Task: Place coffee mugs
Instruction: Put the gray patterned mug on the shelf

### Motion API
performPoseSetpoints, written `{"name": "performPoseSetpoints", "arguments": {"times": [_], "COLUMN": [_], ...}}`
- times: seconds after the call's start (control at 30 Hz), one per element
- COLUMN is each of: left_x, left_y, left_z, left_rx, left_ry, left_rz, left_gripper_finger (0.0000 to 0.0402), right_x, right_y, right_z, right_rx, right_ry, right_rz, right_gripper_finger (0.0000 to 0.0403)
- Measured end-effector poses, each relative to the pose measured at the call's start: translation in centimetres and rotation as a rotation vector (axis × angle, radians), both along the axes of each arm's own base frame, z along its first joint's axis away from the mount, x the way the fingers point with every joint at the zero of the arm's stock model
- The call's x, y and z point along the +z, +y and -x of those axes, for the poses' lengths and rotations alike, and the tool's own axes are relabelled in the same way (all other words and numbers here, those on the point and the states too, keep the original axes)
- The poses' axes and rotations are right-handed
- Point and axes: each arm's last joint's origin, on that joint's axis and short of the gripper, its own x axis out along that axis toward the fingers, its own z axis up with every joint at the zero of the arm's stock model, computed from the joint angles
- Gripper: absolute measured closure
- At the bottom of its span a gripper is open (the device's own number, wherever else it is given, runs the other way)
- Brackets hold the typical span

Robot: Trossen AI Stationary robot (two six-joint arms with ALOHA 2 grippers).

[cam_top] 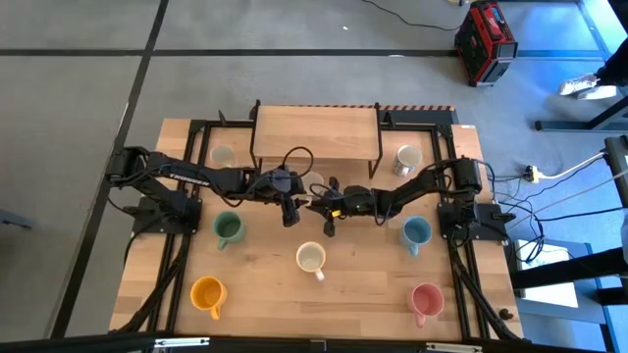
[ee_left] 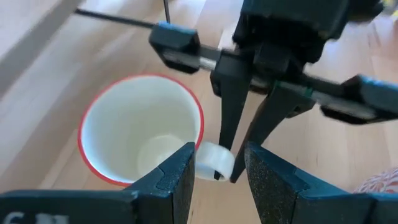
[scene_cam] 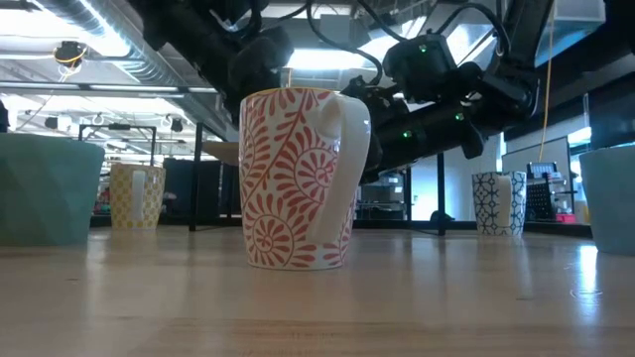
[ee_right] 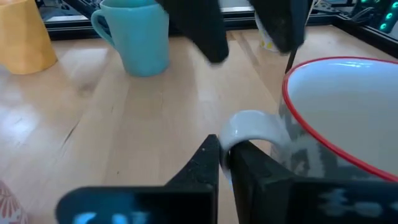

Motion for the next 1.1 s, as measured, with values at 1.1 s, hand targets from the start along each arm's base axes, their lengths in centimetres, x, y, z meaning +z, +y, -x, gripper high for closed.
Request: {"name": "performPoseSetpoints", "arguments": {"times": [1.1], "left_x": [10.8], "left_y": [-0.8], "left_z": [9.8], "left_rx": [-0.007], "left_ry": [-0.344], "left_rz": [0.023], "left_gripper_finger": [0.0266], "right_x": [17.8], "right_y": [0.0], "right_z": [9.6], "right_rx": [0.028], "right_ry": [-0.144], "right_rz": [-0.044], "right_gripper_finger": [0.0403]}}
